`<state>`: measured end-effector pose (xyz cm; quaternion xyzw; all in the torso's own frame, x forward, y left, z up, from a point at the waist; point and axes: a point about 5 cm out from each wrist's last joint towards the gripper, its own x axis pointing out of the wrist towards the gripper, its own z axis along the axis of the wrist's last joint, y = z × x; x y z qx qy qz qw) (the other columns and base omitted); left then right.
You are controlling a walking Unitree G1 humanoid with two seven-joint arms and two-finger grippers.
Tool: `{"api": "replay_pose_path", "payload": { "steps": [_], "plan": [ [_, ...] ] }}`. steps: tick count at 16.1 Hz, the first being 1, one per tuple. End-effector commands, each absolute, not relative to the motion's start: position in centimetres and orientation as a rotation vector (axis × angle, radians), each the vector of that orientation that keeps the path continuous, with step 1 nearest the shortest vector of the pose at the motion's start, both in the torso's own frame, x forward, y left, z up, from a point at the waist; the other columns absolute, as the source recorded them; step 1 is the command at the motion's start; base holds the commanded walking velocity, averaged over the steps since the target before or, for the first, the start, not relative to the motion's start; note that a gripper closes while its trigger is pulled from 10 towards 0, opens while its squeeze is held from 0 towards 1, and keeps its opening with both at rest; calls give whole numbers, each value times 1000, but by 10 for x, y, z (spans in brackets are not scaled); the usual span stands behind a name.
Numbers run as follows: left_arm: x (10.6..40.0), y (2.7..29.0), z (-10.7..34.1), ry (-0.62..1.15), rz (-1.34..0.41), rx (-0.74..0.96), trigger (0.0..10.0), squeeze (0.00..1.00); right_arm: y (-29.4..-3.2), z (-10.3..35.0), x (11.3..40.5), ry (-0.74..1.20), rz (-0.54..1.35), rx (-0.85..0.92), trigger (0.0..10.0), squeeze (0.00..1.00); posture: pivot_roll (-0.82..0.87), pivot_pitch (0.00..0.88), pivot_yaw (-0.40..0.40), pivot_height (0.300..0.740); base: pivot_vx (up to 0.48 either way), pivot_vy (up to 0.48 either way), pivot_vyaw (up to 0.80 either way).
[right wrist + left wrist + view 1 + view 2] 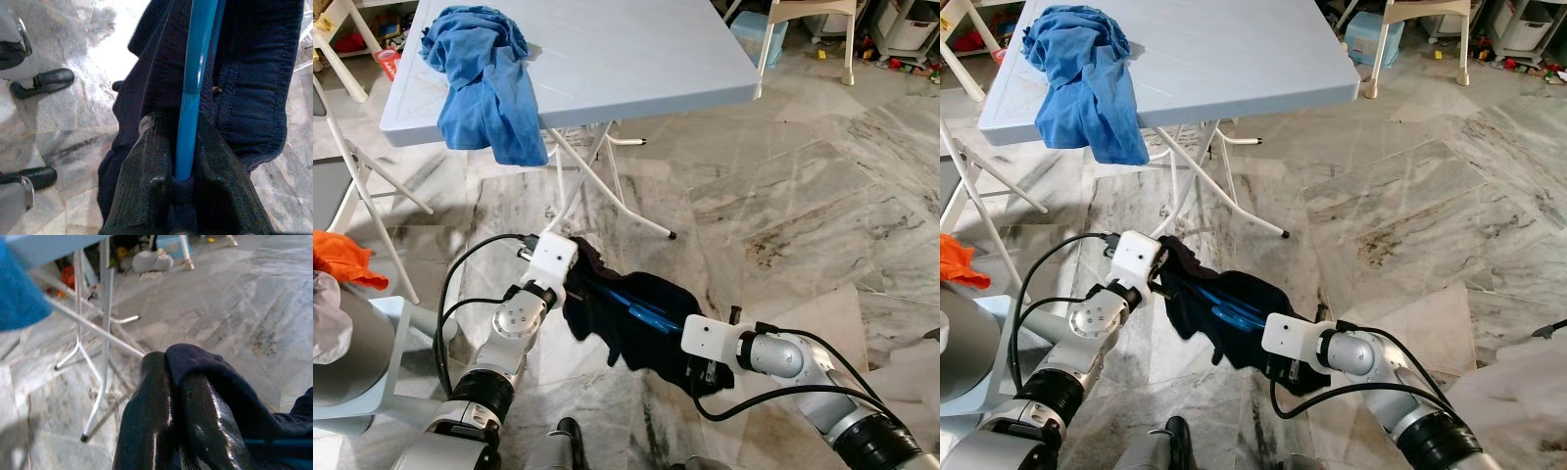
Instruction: Hang hanger
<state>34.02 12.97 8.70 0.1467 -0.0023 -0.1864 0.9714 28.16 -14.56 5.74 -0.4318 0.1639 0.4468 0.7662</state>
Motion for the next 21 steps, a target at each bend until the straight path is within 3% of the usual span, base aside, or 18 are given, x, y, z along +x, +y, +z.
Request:
{"api": "replay_pose_path", "payload": {
  "steps": [1, 4, 9, 12, 21],
  "plan": [
    [345, 135, 106, -106, -341, 308, 0, 0, -158, 38, 270, 475, 1012, -988, 10000, 0, -90, 202, 23, 740, 0, 0, 0],
    [348, 152, 108, -89, -270, 300, 0, 0, -177, 40, 270, 494, 979, -974, 10000, 0, -88, 203, 22, 740, 0, 0, 0],
    [346, 193, 102, -20, -166, 341, 0, 0, -233, 61, 260, 476, 908, -935, 10000, 0, -93, 211, 26, 740, 0, 0, 0],
    [346, 200, 101, -2, -146, 342, 0, 0, -259, 78, 255, 476, 881, -911, 10000, 0, -102, 214, 27, 740, 0, 0, 0],
    [345, 203, 90, 64, -128, 300, 0, 0, -276, 123, 257, 418, 926, -817, 10000, 0, -106, 211, 31, 740, 0, 0, 0]
  ]
}}
